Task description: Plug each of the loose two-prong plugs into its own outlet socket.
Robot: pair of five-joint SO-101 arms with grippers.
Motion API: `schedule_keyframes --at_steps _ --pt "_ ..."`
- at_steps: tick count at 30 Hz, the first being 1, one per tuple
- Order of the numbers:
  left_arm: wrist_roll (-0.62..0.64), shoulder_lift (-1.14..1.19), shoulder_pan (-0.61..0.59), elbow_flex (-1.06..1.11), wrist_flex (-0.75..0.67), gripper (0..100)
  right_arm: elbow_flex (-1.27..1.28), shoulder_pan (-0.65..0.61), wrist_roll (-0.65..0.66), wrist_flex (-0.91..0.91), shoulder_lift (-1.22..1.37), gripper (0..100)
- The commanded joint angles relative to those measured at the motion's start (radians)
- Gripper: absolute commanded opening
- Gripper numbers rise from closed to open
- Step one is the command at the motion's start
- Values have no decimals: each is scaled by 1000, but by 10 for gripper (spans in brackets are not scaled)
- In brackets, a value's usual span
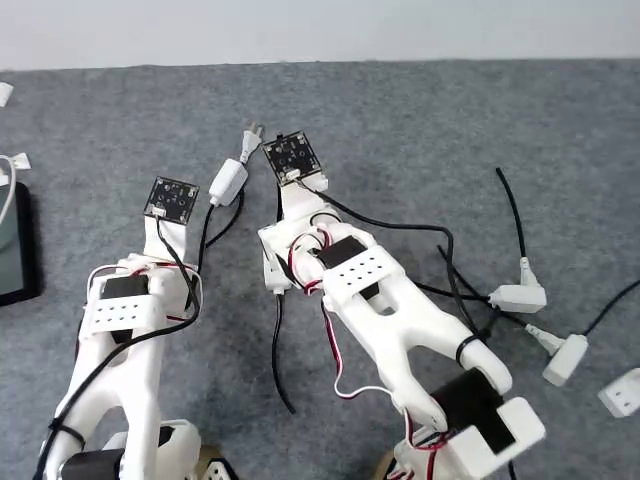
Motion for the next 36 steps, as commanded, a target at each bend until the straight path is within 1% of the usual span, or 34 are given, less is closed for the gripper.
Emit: schedule_keyframes --at_steps 1,18,23,31,36 --pt "-9 2 8 -51 3 27 -71 12 -2 -22 16 8" --pt "-11 2 8 -44 0 27 -77 38 0 -15 22 8" --pt "-11 2 8 -44 -2 27 -92 36 -2 64 21 8" --pt "-11 2 8 -44 -2 27 -92 33 -2 65 31 8" --pt "-11 2 6 -44 -2 27 -51 31 -2 116 31 8"
